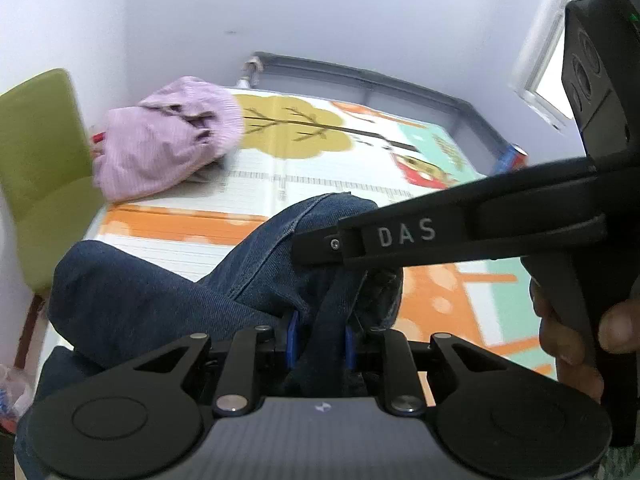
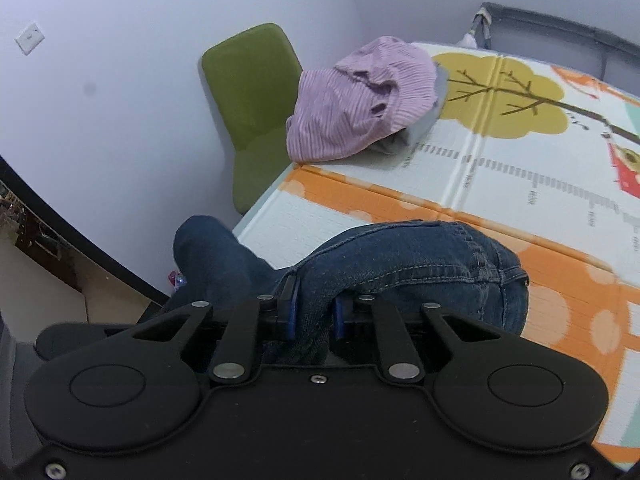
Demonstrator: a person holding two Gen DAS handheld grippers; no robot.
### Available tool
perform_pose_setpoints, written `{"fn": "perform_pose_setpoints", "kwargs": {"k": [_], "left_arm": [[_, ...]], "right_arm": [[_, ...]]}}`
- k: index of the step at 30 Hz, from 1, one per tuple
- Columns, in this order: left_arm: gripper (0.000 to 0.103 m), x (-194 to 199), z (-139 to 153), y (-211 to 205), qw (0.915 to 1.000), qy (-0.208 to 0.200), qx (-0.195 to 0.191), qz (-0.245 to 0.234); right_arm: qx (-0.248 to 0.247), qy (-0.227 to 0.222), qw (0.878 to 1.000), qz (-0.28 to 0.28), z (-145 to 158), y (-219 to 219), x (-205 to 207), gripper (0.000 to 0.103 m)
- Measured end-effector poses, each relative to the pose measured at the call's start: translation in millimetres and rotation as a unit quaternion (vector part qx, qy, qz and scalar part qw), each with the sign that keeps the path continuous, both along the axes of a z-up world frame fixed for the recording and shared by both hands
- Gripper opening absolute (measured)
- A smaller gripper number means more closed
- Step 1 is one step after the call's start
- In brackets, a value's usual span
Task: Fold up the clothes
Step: 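Lift the jeans with both grippers and shake them out above the mat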
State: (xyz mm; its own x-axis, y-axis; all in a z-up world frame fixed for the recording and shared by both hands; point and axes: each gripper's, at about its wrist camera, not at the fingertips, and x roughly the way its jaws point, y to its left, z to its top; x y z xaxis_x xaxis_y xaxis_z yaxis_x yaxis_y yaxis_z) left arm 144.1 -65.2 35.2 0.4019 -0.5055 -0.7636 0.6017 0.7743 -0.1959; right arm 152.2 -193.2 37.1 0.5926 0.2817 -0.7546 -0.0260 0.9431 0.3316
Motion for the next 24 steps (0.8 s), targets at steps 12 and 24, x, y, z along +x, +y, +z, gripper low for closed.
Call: {"fn": "perform_pose_setpoints", "kwargs": {"k": [12, 24], "left_arm": [[0.024, -93, -18, -54, 0.9899, 0.024, 0.039, -0.134], [0.024, -164, -52, -80, 0.9687, 0.055, 0.105, -0.218]], "right_arm": [[-0.022, 0.014, 0.999, -0.028, -6, -41, -134, 0.015], [0.008, 0.051, 0.994, -0.096, -53, -59, -239, 0.015]]}}
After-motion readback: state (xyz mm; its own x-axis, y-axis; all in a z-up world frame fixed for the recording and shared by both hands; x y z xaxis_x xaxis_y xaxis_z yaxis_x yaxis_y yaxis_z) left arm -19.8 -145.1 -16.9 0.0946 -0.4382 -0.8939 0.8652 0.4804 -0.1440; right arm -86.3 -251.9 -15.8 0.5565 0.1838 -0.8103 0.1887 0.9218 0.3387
